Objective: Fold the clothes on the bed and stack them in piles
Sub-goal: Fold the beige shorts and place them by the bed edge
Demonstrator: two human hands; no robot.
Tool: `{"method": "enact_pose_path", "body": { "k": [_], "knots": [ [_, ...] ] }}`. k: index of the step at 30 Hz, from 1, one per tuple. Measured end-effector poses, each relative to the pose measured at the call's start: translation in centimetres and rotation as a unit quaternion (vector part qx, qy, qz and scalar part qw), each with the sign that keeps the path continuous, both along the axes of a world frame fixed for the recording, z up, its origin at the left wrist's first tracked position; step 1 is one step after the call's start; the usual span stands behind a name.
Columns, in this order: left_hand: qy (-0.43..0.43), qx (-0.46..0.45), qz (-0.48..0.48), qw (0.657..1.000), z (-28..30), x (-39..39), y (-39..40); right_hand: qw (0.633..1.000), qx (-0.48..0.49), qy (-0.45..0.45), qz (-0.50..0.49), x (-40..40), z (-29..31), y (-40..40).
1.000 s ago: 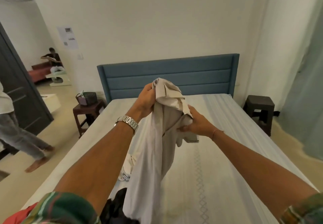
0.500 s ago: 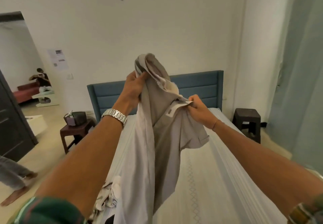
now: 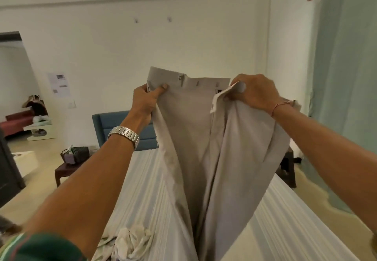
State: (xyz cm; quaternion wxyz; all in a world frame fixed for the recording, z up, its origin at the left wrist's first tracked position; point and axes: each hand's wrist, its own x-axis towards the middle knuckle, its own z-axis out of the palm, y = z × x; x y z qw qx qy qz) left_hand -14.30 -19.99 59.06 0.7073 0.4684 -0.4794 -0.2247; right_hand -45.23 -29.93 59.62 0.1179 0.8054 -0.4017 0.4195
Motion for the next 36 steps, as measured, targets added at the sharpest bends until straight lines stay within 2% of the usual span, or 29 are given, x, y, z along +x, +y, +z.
{"method": "enact_pose_path", "body": {
  "k": [4, 7, 12, 16, 22, 26, 29, 36],
  "knots": [
    [-0.037, 0.012, 0.001, 0.999, 0.5, -2.0, -0.7, 0.998, -0.041, 0.052, 0.016, -3.9, 2.3, -0.3],
    [-0.072, 0.027, -0.051, 0.996, -0.1, -3.7, -0.9, 0.996, -0.053, 0.072, 0.022, -6.5, 3.1, -1.0],
    [-0.171, 0.028, -0.106, 0.979, -0.9, -6.4, -1.2, 0.995, -0.011, 0.098, 0.029, -10.4, 3.4, -2.2],
    [-0.237, 0.049, -0.077, 0.967, -1.9, -8.6, -2.2, 0.994, 0.042, 0.08, 0.065, -12.1, 2.1, -3.3],
    [-0.414, 0.048, -0.01, 0.909, -4.1, -12.3, -4.8, 0.991, 0.053, 0.06, 0.112, -12.4, 0.2, -4.5],
    [-0.498, 0.02, 0.01, 0.867, -5.1, -14.4, -6.0, 0.989, 0.048, 0.051, 0.132, -12.2, -0.6, -4.8],
    [-0.51, 0.015, -0.018, 0.86, -6.2, -15.2, -6.2, 0.988, 0.044, 0.032, 0.144, -12.3, -1.2, -5.1],
    [-0.467, 0.015, -0.126, 0.875, -7.8, -17.2, -5.2, 0.99, 0.046, -0.027, 0.13, -10.9, -2.5, -5.0]
  ]
}}
